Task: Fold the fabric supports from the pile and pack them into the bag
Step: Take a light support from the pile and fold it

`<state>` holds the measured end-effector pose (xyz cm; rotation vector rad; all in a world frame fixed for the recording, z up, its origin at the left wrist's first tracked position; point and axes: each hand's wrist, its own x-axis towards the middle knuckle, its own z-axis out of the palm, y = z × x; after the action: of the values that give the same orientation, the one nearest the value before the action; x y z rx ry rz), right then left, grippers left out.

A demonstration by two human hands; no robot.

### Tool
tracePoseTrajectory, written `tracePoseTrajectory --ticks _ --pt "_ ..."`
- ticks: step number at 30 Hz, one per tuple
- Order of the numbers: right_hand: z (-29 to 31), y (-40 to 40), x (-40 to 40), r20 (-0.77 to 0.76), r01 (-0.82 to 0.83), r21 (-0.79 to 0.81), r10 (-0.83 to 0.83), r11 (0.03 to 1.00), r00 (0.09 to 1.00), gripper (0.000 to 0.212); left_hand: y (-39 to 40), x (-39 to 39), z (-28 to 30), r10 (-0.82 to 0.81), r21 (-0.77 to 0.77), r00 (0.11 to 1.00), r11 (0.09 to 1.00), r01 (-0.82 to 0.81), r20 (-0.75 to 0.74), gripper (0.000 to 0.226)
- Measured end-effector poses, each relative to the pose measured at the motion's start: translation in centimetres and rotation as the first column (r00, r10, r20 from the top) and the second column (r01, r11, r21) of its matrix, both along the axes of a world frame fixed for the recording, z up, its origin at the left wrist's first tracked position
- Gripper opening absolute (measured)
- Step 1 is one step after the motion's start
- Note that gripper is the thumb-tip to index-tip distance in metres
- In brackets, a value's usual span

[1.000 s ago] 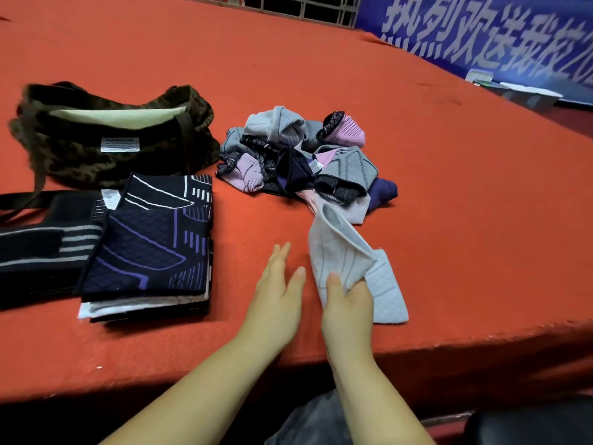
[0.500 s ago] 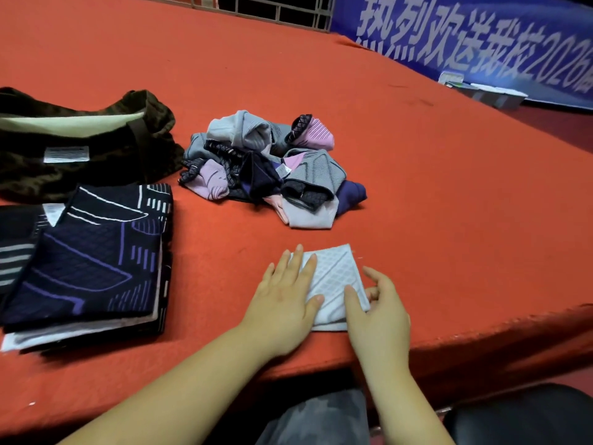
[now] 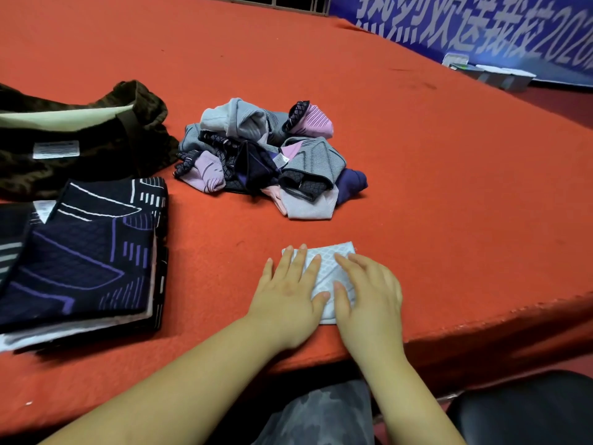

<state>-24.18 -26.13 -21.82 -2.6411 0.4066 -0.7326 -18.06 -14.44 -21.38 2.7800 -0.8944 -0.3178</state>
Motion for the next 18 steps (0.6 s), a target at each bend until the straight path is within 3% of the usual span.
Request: tracePoseTrajectory --ticks 3,5,8,12,16,18 --pt "0.1 0.1 0.3 -0.313 -0.062 0.016 0.064 0.998 0.948 0.068 0.2 -0.1 -0.1 0.002 -0.008 1.0 1.0 -0.002 -0.004 0.06" --pt "-0.3 -0.1 0.2 -0.389 -0.046 0.03 0.054 0.999 0.92 0.074 0.2 -0.1 -0.2 0.005 -0.012 1.0 1.0 -0.005 -0.001 0.061" --pt "-0.4 -0.2 0.1 -0.347 0.035 0.09 -0.002 0.995 0.938 0.054 0.2 0.0 -0.3 0.007 -0.002 1.0 1.0 -0.007 0.012 0.061" --pt "-0.2 -0.5 0.0 -0.303 0.293 0.173 -0.232 0.94 0.924 0.064 0.2 0.0 -0.3 -0.002 -0.004 1.0 1.0 0.002 0.017 0.062" --pt "0.1 -0.8 -0.1 -0.303 0.345 0.253 -0.265 0.904 0.915 0.042 0.2 0.2 0.2 -0.01 -0.031 1.0 0.999 0.011 0.021 0.062" --pt "0.6 -0.7 0.1 -0.208 0.299 0.355 -0.236 0.886 0.949 0.028 0.5 0.3 0.6 -0.008 -0.096 0.998 0.995 0.015 0.068 0.058"
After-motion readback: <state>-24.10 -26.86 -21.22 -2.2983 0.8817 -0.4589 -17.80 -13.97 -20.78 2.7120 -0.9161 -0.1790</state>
